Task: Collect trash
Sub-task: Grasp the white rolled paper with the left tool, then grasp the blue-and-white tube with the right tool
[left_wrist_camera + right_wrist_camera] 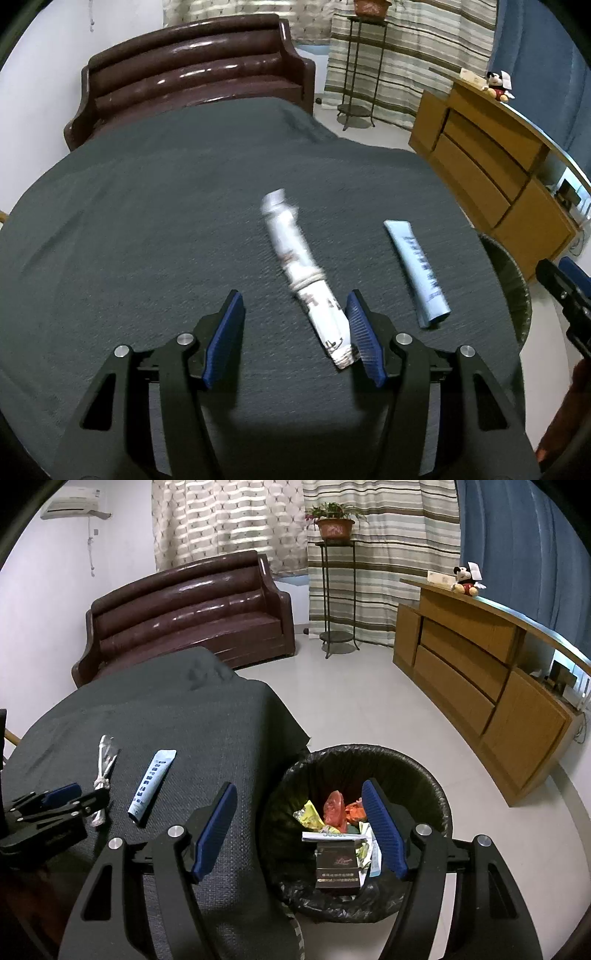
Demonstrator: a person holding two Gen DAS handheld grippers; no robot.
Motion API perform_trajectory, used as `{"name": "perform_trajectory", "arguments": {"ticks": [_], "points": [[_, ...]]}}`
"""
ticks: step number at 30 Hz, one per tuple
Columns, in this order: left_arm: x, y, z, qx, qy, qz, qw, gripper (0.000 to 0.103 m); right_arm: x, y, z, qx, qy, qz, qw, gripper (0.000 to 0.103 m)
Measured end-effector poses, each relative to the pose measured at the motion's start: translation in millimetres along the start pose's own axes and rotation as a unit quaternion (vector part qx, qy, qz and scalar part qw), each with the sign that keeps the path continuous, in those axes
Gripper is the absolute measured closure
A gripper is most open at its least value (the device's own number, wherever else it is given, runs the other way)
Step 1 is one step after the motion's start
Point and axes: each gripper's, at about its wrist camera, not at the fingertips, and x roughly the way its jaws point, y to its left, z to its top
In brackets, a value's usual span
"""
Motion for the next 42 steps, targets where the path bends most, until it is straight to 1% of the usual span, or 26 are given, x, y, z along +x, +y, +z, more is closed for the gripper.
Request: {"name": "perform_trajectory", "arguments": {"ticks": [4,9,11,12,13,14,15,17,19,24,26,31,38,42], "points": [[-4,5,-3,-0.002,0.0,0.0,1.0,0.046,2,1,-2,-0.001,0.004,0.002,1.0,0.035],[-1,5,1,0.001,-0.001,-0.005,1.0,0.046,5,3,-4,-0.003,0.009,0.002,1.0,0.035],[1,6,2,0.001,0.0,-0.01,1.0,0.048,5,3,-4,-0.003,0.01,0.003,1.0,0.035],[2,6,3,0.002,0.001,-0.012,0.9999,0.051,5,4,-4,-0.002,0.01,0.004,1.0,0.035],[3,7,2,0.003,0.003,-0.014,0.9999,0.057,6,4,-3,-0.003,0.01,0.004,1.0,0.035],[3,7,2,0.005,0.006,-0.018,0.9998,0.059,6,5,-3,-0.004,0.01,0.005,1.0,0.035],[3,7,2,0.008,0.005,-0.021,0.9997,0.063,6,6,-3,-0.004,0.011,0.006,1.0,0.035],[3,5,3,0.014,0.005,-0.027,0.9995,0.073,8,9,-3,-0.006,0.012,0.008,1.0,0.035],[3,5,3,0.02,0.004,-0.031,0.9993,0.085,8,13,-3,-0.008,0.014,0.011,1.0,0.035],[2,8,3,0.02,0.002,-0.044,0.9988,0.086,9,22,-1,-0.014,0.013,0.018,1.0,0.035],[0,11,3,0.021,-0.003,-0.041,0.9989,0.086,9,27,1,-0.016,0.013,0.021,1.0,0.035],[-11,25,1,0.017,-0.019,-0.027,0.9993,0.086,11,47,5,-0.031,0.013,0.032,0.999,0.035],[-18,65,1,-0.005,-0.029,0.003,0.9995,0.086,18,75,8,-0.055,0.02,0.045,0.997,0.035],[-23,85,0,-0.015,-0.035,0.019,0.9991,0.086,25,90,8,-0.067,0.03,0.049,0.996,0.042]]}}
